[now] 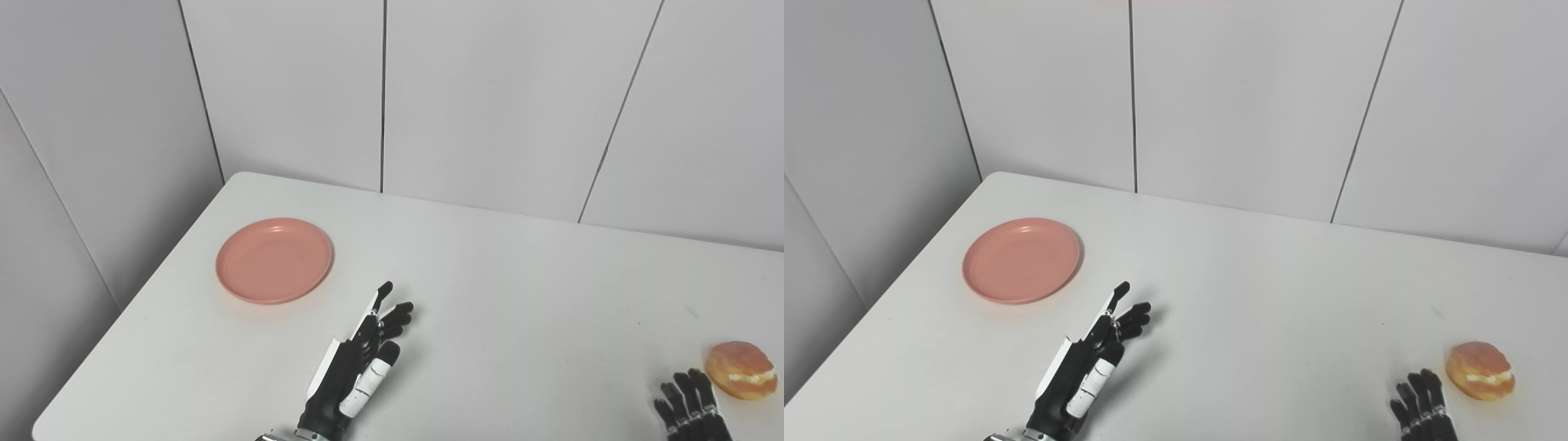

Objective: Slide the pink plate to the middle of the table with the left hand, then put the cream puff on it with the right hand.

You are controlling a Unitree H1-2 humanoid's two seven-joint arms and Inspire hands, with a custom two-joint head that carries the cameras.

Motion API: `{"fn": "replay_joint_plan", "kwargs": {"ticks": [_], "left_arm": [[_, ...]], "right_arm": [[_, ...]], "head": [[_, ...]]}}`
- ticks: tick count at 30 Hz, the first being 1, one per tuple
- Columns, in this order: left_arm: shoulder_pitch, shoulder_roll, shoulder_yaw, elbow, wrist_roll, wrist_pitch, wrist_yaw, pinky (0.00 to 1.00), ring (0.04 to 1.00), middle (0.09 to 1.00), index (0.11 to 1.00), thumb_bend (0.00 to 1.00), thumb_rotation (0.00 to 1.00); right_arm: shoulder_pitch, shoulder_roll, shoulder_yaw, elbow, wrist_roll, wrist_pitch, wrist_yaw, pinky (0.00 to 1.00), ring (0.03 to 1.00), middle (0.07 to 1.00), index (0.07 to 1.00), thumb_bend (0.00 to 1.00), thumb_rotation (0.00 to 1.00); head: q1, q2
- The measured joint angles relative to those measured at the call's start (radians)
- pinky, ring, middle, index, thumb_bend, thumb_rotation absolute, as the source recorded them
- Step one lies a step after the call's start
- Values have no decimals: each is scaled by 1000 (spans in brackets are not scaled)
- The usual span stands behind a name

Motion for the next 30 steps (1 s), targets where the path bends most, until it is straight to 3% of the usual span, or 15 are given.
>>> {"fn": "replay_joint_plan", "kwargs": {"ticks": [5,12,19,25,30], "left_arm": [[-126,28,79,-80,-26,57,-3,912,884,864,959,922,917],[-242,142,186,-14,-105,37,-13,896,875,872,951,972,926],[-336,228,252,-21,-128,80,-21,851,842,858,928,910,905],[-385,338,313,112,-144,71,-33,850,859,864,937,917,897],[-385,405,337,345,-144,-3,-43,890,867,869,949,884,870]], "right_arm": [[-2,0,-1,1,8,0,3,1000,1000,1000,1000,714,1000],[-2,0,-1,2,6,0,3,1000,998,1000,1000,724,1000],[-5,0,-3,5,6,0,3,1000,1000,1000,1000,737,1000],[-5,0,-2,4,6,-1,3,1000,1000,1000,1000,742,1000],[-6,-1,-3,5,5,-1,3,1000,1000,1000,1000,765,1000]], "head": [[6,-3],[3,-6],[3,-8],[6,-3],[6,5]]}}
